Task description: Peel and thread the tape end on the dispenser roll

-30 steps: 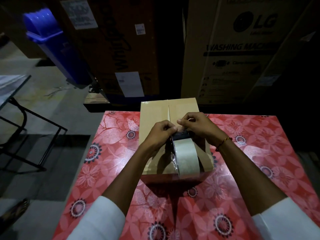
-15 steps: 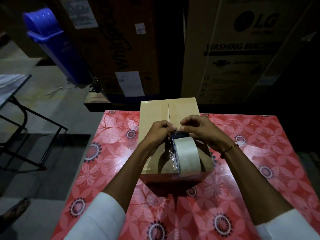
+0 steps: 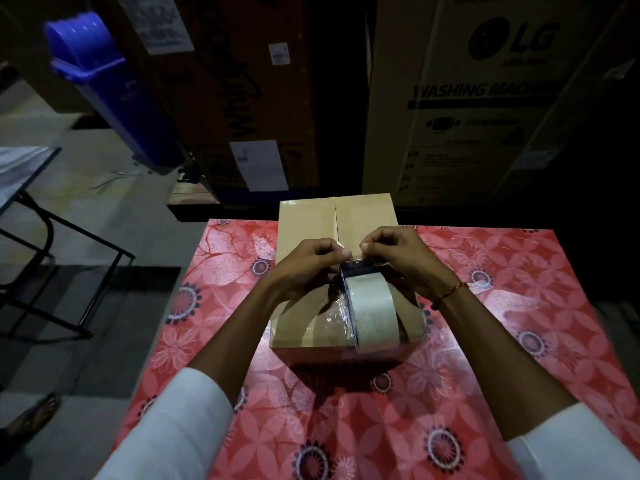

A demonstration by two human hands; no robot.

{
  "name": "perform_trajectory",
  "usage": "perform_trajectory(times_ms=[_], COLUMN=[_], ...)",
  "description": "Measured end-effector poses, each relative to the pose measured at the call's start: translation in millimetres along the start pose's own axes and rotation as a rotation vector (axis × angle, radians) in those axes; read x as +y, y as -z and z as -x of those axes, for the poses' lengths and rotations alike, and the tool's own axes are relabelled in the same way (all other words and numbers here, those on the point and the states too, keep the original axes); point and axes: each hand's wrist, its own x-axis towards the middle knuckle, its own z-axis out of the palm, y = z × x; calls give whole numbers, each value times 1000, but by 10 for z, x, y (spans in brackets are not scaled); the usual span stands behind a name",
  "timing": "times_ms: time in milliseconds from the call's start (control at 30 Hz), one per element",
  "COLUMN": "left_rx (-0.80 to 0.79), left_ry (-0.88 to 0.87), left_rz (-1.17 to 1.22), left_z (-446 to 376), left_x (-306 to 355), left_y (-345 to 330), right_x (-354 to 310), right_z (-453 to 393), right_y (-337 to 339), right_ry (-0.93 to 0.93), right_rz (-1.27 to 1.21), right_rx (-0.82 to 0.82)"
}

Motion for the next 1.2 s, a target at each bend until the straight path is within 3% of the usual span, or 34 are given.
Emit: perform_trajectory(times_ms=[133, 300, 467, 800, 1200], left_rx=[-76, 138, 175, 197, 121], left_ry=[11, -104, -141, -113, -37], left_rz=[131, 36, -12, -71, 44], left_z=[39, -31, -34, -61, -49], left_x=[13, -105, -92, -52, -35], left_y=[57, 33, -14, -15, 62], right_x=[-3, -4, -9, -13, -55], right_z=[36, 47, 52, -17, -75], right_y=[-14, -41, -11, 158, 64], right_ry=[0, 7, 13, -119, -17], right_rz=[-75, -89, -105, -228, -55], right_rx=[31, 50, 27, -116, -70])
